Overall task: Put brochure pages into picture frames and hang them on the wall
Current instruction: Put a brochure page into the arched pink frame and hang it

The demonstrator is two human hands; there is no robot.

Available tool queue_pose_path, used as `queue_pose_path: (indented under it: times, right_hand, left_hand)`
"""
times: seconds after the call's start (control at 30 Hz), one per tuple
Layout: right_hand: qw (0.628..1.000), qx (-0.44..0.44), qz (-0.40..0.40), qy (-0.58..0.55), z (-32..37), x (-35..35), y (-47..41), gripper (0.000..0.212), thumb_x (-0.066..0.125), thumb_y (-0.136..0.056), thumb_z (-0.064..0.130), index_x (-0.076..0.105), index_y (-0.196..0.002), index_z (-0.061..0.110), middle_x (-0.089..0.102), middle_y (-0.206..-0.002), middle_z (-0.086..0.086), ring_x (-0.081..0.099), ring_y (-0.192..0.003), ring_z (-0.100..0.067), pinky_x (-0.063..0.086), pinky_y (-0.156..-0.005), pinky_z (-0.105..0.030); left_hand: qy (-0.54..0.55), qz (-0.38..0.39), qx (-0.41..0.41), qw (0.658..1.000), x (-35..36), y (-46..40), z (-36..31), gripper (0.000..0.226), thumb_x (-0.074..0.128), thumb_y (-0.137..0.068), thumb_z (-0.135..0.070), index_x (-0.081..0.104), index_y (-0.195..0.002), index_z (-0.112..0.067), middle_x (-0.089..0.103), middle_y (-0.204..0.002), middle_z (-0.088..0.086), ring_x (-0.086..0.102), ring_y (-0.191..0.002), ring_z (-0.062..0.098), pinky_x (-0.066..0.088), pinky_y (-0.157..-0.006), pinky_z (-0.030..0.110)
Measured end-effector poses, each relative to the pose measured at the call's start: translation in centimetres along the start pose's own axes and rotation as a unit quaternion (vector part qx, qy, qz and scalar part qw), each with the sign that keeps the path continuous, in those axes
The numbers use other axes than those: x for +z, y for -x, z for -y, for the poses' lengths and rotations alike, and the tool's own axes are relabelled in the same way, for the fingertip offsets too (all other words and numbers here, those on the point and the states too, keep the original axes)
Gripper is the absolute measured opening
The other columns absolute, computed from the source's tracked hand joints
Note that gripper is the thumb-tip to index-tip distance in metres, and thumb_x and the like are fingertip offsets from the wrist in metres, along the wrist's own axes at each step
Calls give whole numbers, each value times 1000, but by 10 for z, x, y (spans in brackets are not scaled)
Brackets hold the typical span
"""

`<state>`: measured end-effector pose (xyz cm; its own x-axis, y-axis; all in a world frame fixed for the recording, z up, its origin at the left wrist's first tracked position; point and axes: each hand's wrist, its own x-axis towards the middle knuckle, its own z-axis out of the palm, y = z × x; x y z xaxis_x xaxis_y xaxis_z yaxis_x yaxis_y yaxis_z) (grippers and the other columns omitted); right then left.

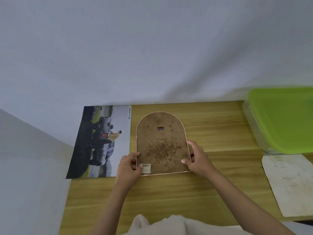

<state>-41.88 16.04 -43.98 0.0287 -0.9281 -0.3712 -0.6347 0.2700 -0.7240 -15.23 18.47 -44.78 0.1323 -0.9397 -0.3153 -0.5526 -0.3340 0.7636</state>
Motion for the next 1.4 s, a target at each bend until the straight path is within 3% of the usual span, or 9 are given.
queue_pose_path:
  times: [0.07,0.23,0.33,0.53,0.77,1.2,1.4]
  right_hand:
    - [1000,7,14,8,1,-1,0,86,78,-72,30,26,-141,30,39,-129,-3,52,-108,-15,48,-96,-38]
    - [997,22,18,67,11,6,2,117,85,-59,45,11,-148,25,30,-129,-2,40,-116,-17,37,-98,-31]
    - [996,30,10,81,12,11,2,121,84,-58,47,9,-149,25,29,-131,-5,41,-122,-23,39,-100,-35]
    - [986,25,55,152,19,3,-11,128,83,-56,54,0,-150,27,23,-127,-2,35,-121,-19,39,-102,-34]
    - [979,29,56,194,51,-12,-75,102,66,-70,66,8,-148,37,25,-133,-7,34,-126,-30,40,-104,-45]
    - [971,24,27,237,58,-8,-103,89,61,-72,69,16,-145,45,29,-125,-5,40,-117,-25,47,-91,-39]
    - [970,12,-19,240,47,4,-83,80,56,-76,69,22,-144,44,29,-135,-4,33,-125,-27,37,-103,-43]
  left_hand:
    - [6,17,-1,1000,0,1,-2,50,73,-75,-15,51,-118,-28,48,-104,1,57,-75,8,54,-76,25]
    - [-24,17,-22,999,8,5,-7,79,83,-53,-45,39,-118,-38,39,-109,-6,52,-99,15,51,-85,36]
    - [-46,-3,-27,999,12,7,-10,82,84,-53,-44,37,-120,-35,37,-111,-4,47,-106,19,48,-87,38]
    - [-85,17,-27,996,12,3,-11,94,81,-59,-47,28,-136,-41,34,-110,-2,42,-104,20,45,-92,37]
    - [-107,27,-34,993,13,2,-13,98,80,-63,-46,22,-142,-42,31,-108,-3,37,-101,15,44,-93,36]
    - [-101,15,-35,994,14,2,-12,96,80,-62,-48,24,-140,-43,30,-108,-4,37,-102,15,45,-93,35]
    - [-100,8,-44,994,15,3,-16,95,80,-63,-47,25,-141,-43,31,-108,-3,39,-104,16,45,-91,34]
